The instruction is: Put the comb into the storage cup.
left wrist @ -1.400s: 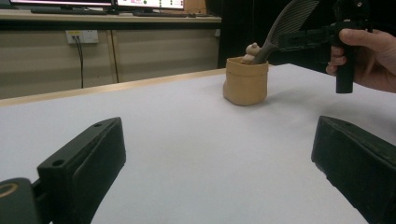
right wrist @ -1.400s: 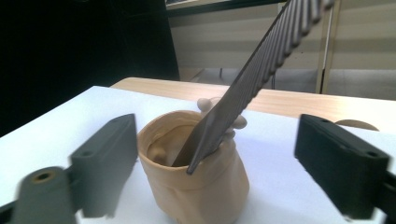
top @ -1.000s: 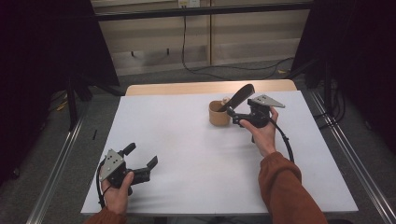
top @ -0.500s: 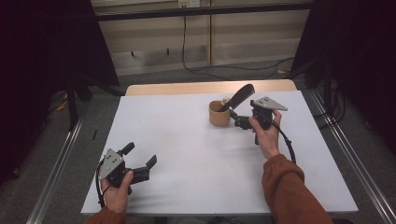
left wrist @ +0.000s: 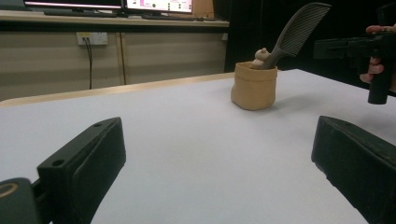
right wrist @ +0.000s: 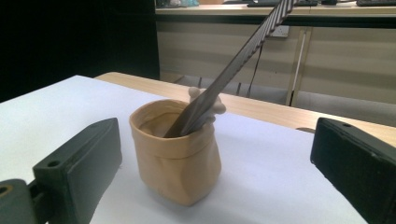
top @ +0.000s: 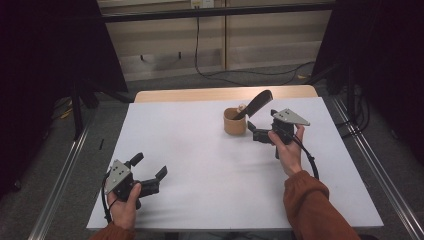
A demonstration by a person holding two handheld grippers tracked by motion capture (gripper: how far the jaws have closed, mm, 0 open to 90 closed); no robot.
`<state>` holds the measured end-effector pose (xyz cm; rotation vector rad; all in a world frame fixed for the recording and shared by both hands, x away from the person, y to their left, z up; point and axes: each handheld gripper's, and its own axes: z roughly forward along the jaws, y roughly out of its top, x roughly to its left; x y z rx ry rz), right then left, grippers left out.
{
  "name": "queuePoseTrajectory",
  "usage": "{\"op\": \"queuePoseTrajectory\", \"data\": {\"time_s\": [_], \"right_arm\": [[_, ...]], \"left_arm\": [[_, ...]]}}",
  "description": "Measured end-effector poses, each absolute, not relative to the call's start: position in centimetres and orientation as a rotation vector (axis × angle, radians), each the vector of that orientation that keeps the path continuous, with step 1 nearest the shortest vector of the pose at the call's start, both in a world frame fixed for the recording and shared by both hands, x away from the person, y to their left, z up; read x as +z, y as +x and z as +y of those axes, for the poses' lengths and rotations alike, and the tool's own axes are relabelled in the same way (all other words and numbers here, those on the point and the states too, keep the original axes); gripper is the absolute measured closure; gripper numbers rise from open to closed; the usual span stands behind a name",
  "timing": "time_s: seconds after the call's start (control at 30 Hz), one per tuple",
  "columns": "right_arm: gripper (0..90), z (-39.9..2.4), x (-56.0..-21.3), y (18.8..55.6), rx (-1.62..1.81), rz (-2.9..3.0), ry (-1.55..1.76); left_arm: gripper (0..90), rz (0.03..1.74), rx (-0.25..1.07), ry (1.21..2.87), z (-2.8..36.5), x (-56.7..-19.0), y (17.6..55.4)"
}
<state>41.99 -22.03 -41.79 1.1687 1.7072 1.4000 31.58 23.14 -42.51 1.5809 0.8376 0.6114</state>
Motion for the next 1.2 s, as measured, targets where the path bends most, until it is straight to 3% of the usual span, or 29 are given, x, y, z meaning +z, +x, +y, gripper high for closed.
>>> {"op": "queuePoseTrajectory", "data": {"time_s": [1.2], "right_arm": [[0.4, -24.8, -41.6, 36.6, 1.358, 1.620, 1.150]], "left_arm": [[3.1, 0.904, 0.637, 1.553, 23.3, -42.6, 31.3]]}}
